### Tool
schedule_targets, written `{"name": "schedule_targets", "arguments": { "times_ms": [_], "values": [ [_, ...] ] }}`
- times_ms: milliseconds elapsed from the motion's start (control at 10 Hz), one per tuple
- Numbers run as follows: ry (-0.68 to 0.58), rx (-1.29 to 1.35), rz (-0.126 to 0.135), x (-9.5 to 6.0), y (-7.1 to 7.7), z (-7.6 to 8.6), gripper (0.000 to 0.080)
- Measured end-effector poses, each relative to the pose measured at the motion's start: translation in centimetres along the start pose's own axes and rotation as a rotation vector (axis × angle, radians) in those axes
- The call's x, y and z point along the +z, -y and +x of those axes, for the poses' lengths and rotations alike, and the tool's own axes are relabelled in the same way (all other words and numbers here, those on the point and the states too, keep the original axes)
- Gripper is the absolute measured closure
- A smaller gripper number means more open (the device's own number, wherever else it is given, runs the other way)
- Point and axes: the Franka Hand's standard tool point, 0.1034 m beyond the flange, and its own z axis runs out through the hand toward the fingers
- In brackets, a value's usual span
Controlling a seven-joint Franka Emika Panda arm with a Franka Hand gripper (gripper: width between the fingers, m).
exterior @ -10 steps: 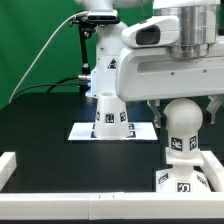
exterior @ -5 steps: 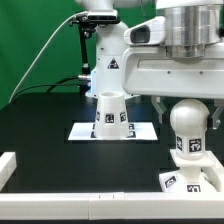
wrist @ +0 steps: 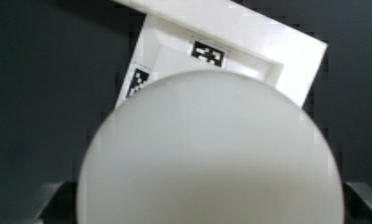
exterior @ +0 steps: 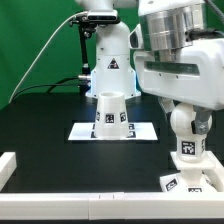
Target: Assemble lamp
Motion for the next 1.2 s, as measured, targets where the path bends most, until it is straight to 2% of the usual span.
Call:
{"name": "schedule_targets", "arguments": {
  "times_ms": [300,400,600,900,1000,1100,1200],
  "values": [
    [-0.001,-0.073,-0.006,0.1,-0.1,-0.1,0.0218],
    [0.006,-0.233,-0.029,0.0,-0.2,-0.4,0.0126],
    [0.023,-0.497,-0.040,-0.2,0.1,-1.0,0.0104],
    [0.023,-0.674,-0.043,-0.2,-0.1,-0.7,0.0100],
    [0.014,-0.785,-0.056,-0.2,-0.1,-0.7,0.0100],
    [-0.017,-1.025,-0.093,-0.3,0.0,-0.8,0.0100],
    [-0.035,-1.210,-0.093,-0.6,0.6,-1.2,0.0100]
  ]
}}
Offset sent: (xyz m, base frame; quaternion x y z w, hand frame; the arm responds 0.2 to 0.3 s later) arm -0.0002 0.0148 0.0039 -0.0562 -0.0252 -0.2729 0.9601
